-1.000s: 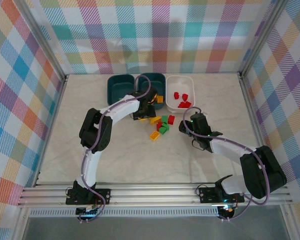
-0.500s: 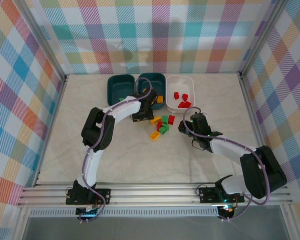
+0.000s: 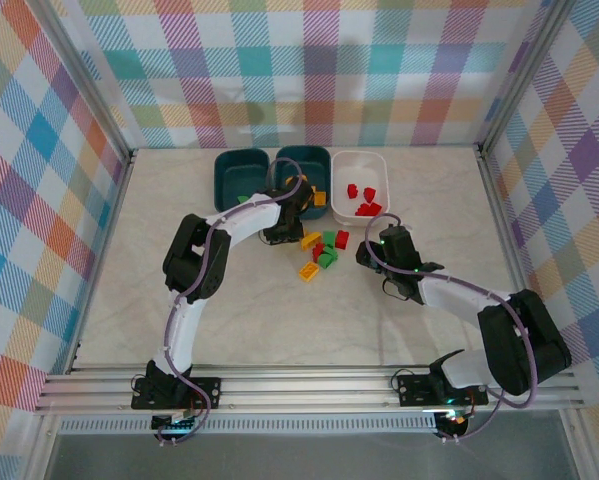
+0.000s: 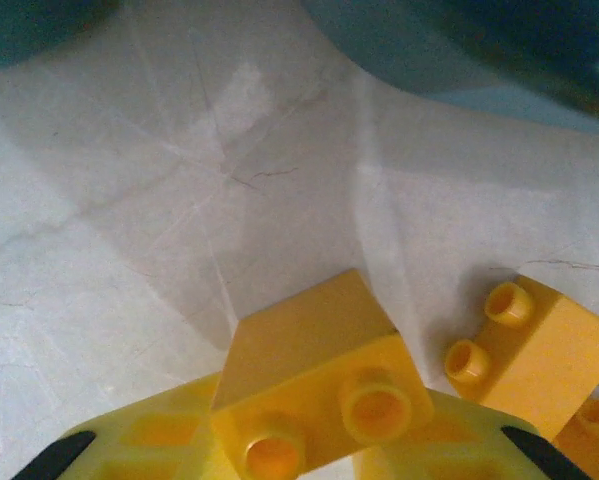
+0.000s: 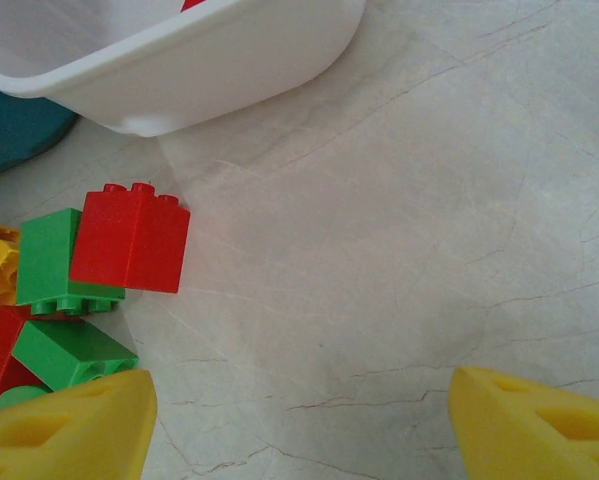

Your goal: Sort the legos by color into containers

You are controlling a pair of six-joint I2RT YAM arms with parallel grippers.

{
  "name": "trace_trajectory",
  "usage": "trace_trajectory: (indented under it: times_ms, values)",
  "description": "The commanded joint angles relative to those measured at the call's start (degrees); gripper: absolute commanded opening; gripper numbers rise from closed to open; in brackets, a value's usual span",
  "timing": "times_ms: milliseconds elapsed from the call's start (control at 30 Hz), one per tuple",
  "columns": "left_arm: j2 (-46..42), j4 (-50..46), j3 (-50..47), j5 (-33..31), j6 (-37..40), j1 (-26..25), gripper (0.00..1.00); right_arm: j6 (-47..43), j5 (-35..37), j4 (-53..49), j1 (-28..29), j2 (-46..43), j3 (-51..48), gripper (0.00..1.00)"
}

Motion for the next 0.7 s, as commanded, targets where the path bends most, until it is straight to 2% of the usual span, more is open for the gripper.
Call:
trace_trajectory:
  times_ms: [0,167,400,533,667]
  values:
    - [-0.6,-1.0,-1.1,0.3,0.3,0.5,0.3,0.6,-0.8,-0.4,-0.2,0.6,1.8,0.77]
    - [-2.2,-0.6,-2.1,1.5,1.0,0.1,0.31,0.6,-0.8,-0.2,-0.2,0.7,1.9,0.77]
    - [-3.8,-1.9,-2.0,-2.3,1.5,-0.2,0.65,0.4,-0.8,-0.3,-0.2,1.4,2.2,0.77]
    - [-2.5,-3.0,0.6,-4.6,4.4,-0.1,0.67,0.4,-0.8,-0.3,-0.2,1.7,2.3,0.77]
    - [-1.6,0.6,0.9,-4.8,9.5,0.8,0.67,0.4,-0.8,-0.4,-0.2,1.7,2.4,0.77]
